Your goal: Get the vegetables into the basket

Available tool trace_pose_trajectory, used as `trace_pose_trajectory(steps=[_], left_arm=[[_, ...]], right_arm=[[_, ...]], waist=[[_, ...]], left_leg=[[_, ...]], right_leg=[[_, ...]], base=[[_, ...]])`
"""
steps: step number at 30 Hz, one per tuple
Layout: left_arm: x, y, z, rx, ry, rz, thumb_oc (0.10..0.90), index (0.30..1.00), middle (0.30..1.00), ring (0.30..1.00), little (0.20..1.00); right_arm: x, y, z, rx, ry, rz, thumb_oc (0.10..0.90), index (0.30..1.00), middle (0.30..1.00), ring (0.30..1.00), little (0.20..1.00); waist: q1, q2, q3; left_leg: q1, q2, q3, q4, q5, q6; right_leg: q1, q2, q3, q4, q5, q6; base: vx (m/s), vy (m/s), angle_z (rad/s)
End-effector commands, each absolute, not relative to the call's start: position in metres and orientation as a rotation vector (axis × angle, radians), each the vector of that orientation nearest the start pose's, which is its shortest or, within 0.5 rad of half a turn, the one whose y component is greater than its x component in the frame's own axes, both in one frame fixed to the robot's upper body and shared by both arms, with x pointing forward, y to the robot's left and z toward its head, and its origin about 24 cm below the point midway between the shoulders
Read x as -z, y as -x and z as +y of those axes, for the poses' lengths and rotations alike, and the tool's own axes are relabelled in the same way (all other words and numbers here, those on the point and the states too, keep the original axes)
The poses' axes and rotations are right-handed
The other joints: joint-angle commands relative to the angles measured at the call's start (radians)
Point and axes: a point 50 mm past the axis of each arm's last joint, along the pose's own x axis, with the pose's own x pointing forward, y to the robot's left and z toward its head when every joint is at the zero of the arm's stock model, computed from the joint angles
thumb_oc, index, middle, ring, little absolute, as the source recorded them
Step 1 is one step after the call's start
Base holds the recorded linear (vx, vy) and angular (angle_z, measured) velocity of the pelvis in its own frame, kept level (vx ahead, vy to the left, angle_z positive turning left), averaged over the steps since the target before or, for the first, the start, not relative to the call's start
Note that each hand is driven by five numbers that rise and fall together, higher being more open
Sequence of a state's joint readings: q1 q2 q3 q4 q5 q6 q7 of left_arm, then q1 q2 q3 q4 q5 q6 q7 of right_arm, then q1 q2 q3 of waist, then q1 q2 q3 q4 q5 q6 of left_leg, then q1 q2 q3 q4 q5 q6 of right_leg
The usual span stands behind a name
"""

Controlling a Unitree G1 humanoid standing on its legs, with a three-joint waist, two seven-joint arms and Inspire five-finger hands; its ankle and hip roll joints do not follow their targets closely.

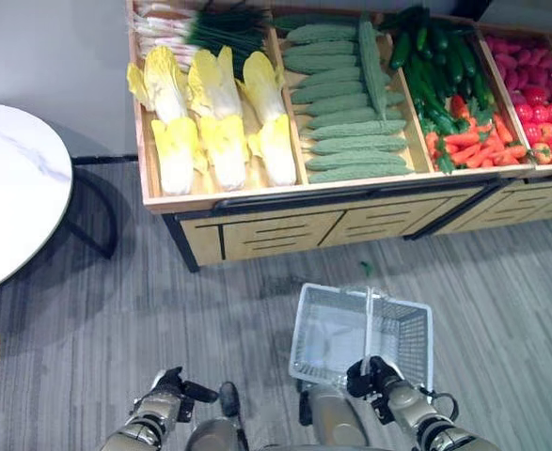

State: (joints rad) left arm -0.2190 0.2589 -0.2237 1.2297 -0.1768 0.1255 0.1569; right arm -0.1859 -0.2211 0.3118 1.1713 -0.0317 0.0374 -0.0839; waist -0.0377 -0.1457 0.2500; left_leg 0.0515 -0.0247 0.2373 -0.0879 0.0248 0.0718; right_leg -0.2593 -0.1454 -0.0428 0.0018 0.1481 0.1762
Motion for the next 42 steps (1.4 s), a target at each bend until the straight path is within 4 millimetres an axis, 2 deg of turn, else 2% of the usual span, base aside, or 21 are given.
trace_pose_trajectory(steps=[1, 4, 11, 15, 18, 21, 22, 23, 28, 33, 34, 36, 38, 39, 41, 42], left_arm=[[0.135, -0.18, 0.225, -0.2, -0.289, 1.091, 0.9, 1.0, 1.0, 1.0, 1.0], [0.138, -0.175, 0.22, -0.19, -0.286, 1.111, 0.9, 1.0, 1.0, 1.0, 1.0], [0.142, -0.168, 0.219, -0.178, -0.297, 1.133, 0.9, 1.0, 1.0, 1.0, 1.0], [0.138, -0.176, 0.213, -0.161, -0.286, 1.091, 0.9, 1.0, 1.0, 1.0, 1.0], [0.13, -0.192, 0.202, -0.147, -0.228, 0.995, 0.9, 1.0, 1.0, 1.0, 1.0], [0.111, -0.215, 0.191, -0.122, -0.168, 0.838, 0.9, 1.0, 1.0, 1.0, 1.0], [0.111, -0.215, 0.191, -0.122, -0.168, 0.838, 0.9, 1.0, 1.0, 1.0, 1.0], [0.088, -0.231, 0.183, -0.085, -0.131, 0.682, 0.9, 1.0, 1.0, 1.0, 1.0], [0.023, -0.249, 0.185, -0.015, -0.069, 0.333, 0.9, 1.0, 1.0, 1.0, 1.0], [-0.008, -0.256, 0.194, -0.056, -0.029, 0.189, 0.9, 1.0, 1.0, 1.0, 1.0], [-0.008, -0.256, 0.194, -0.056, -0.029, 0.189, 0.9, 1.0, 1.0, 1.0, 1.0], [-0.034, -0.265, 0.196, -0.085, -0.028, 0.075, 0.9, 1.0, 1.0, 1.0, 1.0], [-0.049, -0.271, 0.199, -0.109, -0.066, 0.005, 0.9, 1.0, 1.0, 1.0, 1.0], [-0.049, -0.271, 0.199, -0.11, -0.067, 0.005, 0.9, 1.0, 1.0, 1.0, 1.0], [-0.07, -0.284, 0.206, -0.161, -0.198, -0.084, 0.9, 1.0, 1.0, 1.0, 1.0], [-0.07, -0.284, 0.206, -0.162, -0.199, -0.085, 0.9, 1.0, 1.0, 1.0, 1.0]], right_arm=[[0.149, -0.141, -0.227, -0.093, 0.573, 1.138, 0.4, 0.3, 0.3, 0.3, 0.3], [0.148, -0.14, -0.232, -0.084, 0.587, 1.146, 0.4, 0.3, 0.3, 0.3, 0.3], [0.149, -0.135, -0.236, -0.073, 0.592, 1.164, 0.4, 0.3, 0.3, 0.3, 0.3], [0.148, -0.135, -0.238, -0.069, 0.594, 1.162, 0.4, 0.3, 0.3, 0.3, 0.3], [0.147, -0.136, -0.243, -0.044, 0.596, 1.155, 0.4, 0.3, 0.3, 0.3, 0.3], [0.144, -0.139, -0.248, -0.02, 0.596, 1.138, 0.4, 0.3, 0.3, 0.3, 0.3], [0.144, -0.139, -0.248, -0.02, 0.596, 1.138, 0.4, 0.3, 0.3, 0.3, 0.3], [0.141, -0.142, -0.253, 0.0, 0.594, 1.118, 0.4, 0.3, 0.3, 0.3, 0.3], [0.13, -0.15, -0.269, 0.067, 0.57, 1.057, 0.4, 0.3, 0.3, 0.3, 0.3], [0.131, -0.144, -0.272, 0.065, 0.566, 1.077, 0.4, 0.3, 0.3, 0.3, 0.3], [0.131, -0.144, -0.272, 0.065, 0.567, 1.077, 0.4, 0.3, 0.3, 0.3, 0.3], [0.133, -0.142, -0.271, 0.059, 0.566, 1.089, 0.4, 0.3, 0.3, 0.3, 0.3], [0.134, -0.14, -0.271, 0.058, 0.57, 1.098, 0.4, 0.3, 0.3, 0.3, 0.3], [0.134, -0.141, -0.271, 0.058, 0.57, 1.097, 0.4, 0.3, 0.3, 0.3, 0.3], [0.135, -0.139, -0.27, 0.058, 0.581, 1.106, 0.4, 0.3, 0.3, 0.3, 0.3], [0.135, -0.139, -0.27, 0.058, 0.58, 1.105, 0.4, 0.3, 0.3, 0.3, 0.3]], waist=[[-0.007, -0.008, 0.056], [-0.009, 0.003, 0.032], [-0.012, 0.013, -0.005], [-0.01, 0.023, -0.016], [-0.005, 0.043, -0.025], [-0.001, 0.06, -0.023], [-0.002, 0.06, -0.023], [0.002, 0.071, -0.019], [0.005, 0.091, -0.011], [0.001, 0.103, -0.03], [0.001, 0.103, -0.03], [-0.002, 0.112, -0.042], [-0.007, 0.117, -0.05], [-0.007, 0.117, -0.049], [-0.019, 0.125, -0.063], [-0.018, 0.125, -0.062]], left_leg=[[-0.035, 0.032, -0.049, 0.028, -0.029, -0.081], [-0.025, 0.039, -0.062, 0.022, -0.029, -0.086], [-0.004, 0.064, -0.079, 0.021, -0.03, -0.104], [0.001, 0.07, -0.086, 0.018, -0.027, -0.112], [-0.002, 0.076, -0.1, 0.014, -0.017, -0.121], [-0.009, 0.076, -0.115, 0.012, -0.008, -0.126], [-0.009, 0.076, -0.115, 0.012, -0.008, -0.126], [-0.013, 0.077, -0.124, 0.013, -0.005, -0.129], [-0.018, 0.081, -0.144, 0.02, 0.0, -0.136], [-0.006, 0.084, -0.145, 0.016, -0.001, -0.141], [-0.006, 0.084, -0.145, 0.016, -0.001, -0.141], [0.002, 0.086, -0.144, 0.014, -0.002, -0.143], [0.007, 0.087, -0.142, 0.013, -0.004, -0.145], [0.008, 0.087, -0.141, 0.013, -0.004, -0.145], [0.016, 0.091, -0.131, 0.011, -0.006, -0.149], [0.016, 0.091, -0.13, 0.011, -0.006, -0.149]], right_leg=[[0.037, 0.002, 0.03, 0.049, -0.003, 0.02], [0.068, 0.015, 0.033, 0.039, -0.021, 0.004], [0.113, 0.033, 0.029, 0.022, -0.053, -0.016], [0.137, 0.038, 0.023, -0.002, -0.059, -0.024], [0.161, 0.042, 0.009, -0.03, -0.061, -0.03], [0.174, 0.044, -0.004, -0.043, -0.062, -0.032], [0.174, 0.044, -0.004, -0.043, -0.062, -0.032], [0.178, 0.044, -0.008, -0.045, -0.065, -0.034], [0.195, 0.046, -0.021, -0.051, -0.071, -0.038], [0.216, 0.05, -0.02, -0.063, -0.077, -0.042], [0.216, 0.05, -0.021, -0.064, -0.077, -0.042], [0.226, 0.054, -0.018, -0.07, -0.08, -0.045], [0.231, 0.056, -0.015, -0.072, -0.083, -0.047], [0.232, 0.056, -0.014, -0.072, -0.083, -0.047], [0.238, 0.061, -0.007, -0.075, -0.086, -0.049], [0.239, 0.061, -0.007, -0.075, -0.087, -0.049]], base=[[0.04, -0.045, 0.44], [0.05, -0.074, 0.16], [0.06, -0.087, -0.02], [0.03, -0.064, 0.06], [0.0, -0.082, 0.07], [-0.02, -0.043, 0.11], [-0.03, -0.052, 0.19], [-0.03, -0.046, 0.21], [-0.04, -0.045, 0.11], [0.0, -0.014, 0.01], [0.0, 0.0, 0.0], [0.0, -0.019, 0.0], [0.0, 0.0, 0.0], [0.0, 0.0, 0.0], [0.0, 0.0, 0.0], [0.0, 0.0, 0.0]])
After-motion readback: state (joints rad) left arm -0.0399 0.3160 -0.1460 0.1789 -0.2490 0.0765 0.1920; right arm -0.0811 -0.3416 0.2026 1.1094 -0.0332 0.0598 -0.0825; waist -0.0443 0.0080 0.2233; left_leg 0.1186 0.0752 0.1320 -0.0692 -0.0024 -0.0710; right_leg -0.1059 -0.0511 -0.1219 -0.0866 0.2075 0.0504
